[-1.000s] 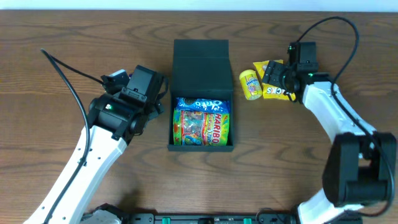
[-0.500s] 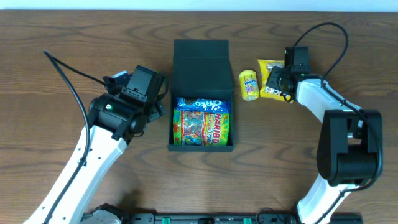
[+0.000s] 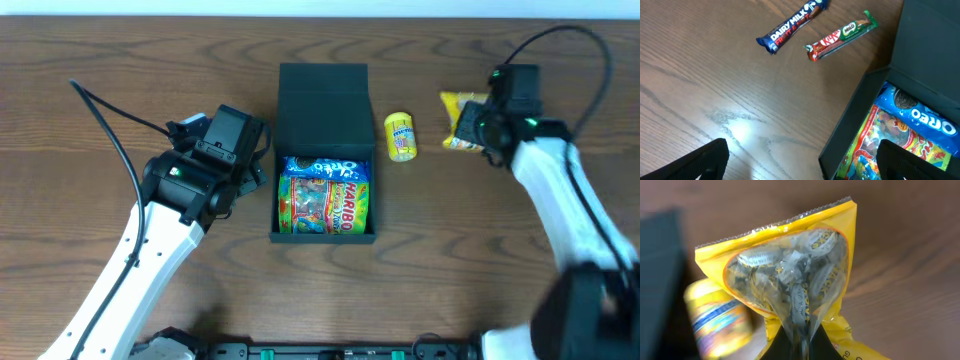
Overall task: Pack container
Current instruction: 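Carry the Hacks bag into the box and release it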
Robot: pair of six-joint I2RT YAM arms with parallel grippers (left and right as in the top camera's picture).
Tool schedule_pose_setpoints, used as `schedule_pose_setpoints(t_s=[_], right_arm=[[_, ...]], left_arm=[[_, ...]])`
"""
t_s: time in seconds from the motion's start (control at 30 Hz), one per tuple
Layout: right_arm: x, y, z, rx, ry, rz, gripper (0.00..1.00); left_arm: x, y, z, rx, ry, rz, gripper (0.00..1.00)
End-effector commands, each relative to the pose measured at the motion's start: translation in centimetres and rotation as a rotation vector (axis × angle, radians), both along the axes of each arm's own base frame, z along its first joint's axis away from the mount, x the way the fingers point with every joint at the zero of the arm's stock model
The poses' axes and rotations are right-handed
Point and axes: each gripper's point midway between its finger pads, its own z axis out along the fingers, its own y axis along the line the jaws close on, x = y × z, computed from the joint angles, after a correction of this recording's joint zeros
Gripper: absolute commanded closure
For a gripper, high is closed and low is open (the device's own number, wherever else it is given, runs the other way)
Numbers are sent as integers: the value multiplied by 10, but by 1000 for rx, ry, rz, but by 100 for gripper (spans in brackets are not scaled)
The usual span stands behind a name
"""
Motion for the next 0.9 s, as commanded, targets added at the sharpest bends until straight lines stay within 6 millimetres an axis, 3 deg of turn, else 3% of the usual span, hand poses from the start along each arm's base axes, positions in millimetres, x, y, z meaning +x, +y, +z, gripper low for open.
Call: schedule_pose_setpoints(t_s=[0.0, 0.13, 0.2, 0.33, 0.47, 0.63, 0.87], right_arm=[[-20, 39, 65, -43, -142, 253, 99], [-70, 107, 98, 27, -192, 560, 99], [-93, 141, 96, 72, -169, 725, 99], [-123, 181, 80, 105, -98, 904, 98], [-150, 225, 68, 83, -75, 1114, 99], [-159, 248, 32, -8, 11, 1235, 99], [-154, 252, -38, -37, 232, 1245, 99]], left_arm=[[2, 0, 3, 0, -7, -2, 5], [4, -2, 4, -10, -17, -4, 5], [6, -4, 5, -21, -25, -7, 5], [2, -6, 14, -50, -50, -31, 5], [-13, 0, 51, -75, -171, -98, 5], [-41, -4, 87, -121, -285, -274, 5], [-73, 8, 107, -121, -362, -322, 5]])
